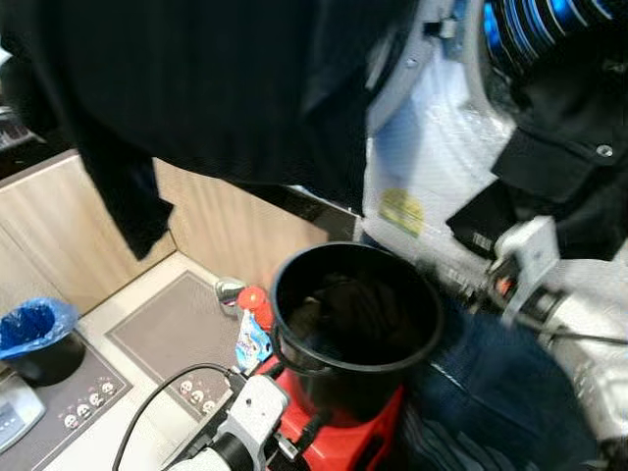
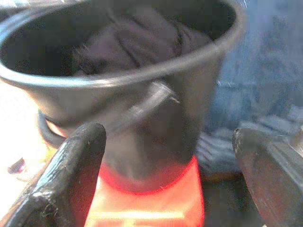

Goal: Clothes washing

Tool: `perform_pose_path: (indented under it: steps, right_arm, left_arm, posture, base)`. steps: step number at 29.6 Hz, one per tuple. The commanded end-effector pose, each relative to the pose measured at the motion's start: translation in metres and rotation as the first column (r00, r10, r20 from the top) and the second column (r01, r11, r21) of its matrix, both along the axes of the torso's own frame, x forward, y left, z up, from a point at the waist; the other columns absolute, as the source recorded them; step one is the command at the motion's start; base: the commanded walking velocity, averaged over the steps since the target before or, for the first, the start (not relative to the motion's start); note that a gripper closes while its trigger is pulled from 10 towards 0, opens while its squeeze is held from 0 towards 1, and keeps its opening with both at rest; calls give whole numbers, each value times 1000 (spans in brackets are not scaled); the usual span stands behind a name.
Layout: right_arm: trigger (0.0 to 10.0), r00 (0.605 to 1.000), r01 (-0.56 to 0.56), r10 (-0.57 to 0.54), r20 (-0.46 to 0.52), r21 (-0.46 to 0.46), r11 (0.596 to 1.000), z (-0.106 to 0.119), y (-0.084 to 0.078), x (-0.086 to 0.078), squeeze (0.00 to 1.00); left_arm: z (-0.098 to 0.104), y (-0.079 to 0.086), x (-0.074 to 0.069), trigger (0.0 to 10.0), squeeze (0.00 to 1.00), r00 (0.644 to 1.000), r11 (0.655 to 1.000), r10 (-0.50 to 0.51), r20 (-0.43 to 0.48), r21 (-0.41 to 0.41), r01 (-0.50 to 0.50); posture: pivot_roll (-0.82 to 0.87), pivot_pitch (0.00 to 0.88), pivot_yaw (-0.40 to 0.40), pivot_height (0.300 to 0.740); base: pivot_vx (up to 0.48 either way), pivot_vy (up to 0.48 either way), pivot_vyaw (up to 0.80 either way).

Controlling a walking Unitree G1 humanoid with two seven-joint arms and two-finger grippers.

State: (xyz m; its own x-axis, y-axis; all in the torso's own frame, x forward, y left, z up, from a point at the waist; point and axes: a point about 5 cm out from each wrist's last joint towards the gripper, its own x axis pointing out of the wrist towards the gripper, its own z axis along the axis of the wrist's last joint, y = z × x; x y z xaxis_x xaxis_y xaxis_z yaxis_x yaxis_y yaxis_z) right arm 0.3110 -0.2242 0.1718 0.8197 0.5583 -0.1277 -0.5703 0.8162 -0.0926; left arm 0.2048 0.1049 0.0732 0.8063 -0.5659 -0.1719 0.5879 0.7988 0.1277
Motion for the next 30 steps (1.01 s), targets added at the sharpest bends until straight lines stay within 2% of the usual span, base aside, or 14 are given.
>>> perform_pose_path:
  steps: [1,11,14,20,23,30]
  right_arm:
    - [10000,995,-26,22,100,33,999,15,5,0,0]
    - [10000,992,-7,2,129,39,999,12,6,2,0]
    - [10000,991,21,-27,130,50,999,6,3,1,0]
    - [10000,991,21,-27,134,50,999,6,3,1,0]
    - [10000,987,47,-70,147,151,987,1,1,-2,0]
    - [10000,986,47,-70,150,152,987,0,1,-1,0]
  left_arm:
    - [-4,4,-1,10000,0,1000,1000,6,-14,16,-6]
    - [-7,4,1,10000,0,1000,1000,9,-8,18,-9]
    - [-10,6,3,10000,0,1000,998,20,16,64,-21]
    - [-10,6,3,10000,0,1000,998,19,18,62,-21]
    - [-17,9,6,10000,0,1000,996,24,-5,89,-23]
    - [-17,8,6,10000,0,1000,996,24,-1,90,-24]
  posture:
    - [-72,142,7,740]
    - [-72,142,7,740]
    - [-72,142,8,740]
    - [-72,142,8,740]
    - [-78,142,20,740]
    - [-78,142,20,740]
  base:
    - [0,0,0]
    - [0,0,0]
    - [0,0,0]
    - [0,0,0]
    - [0,0,0]
    - [0,0,0]
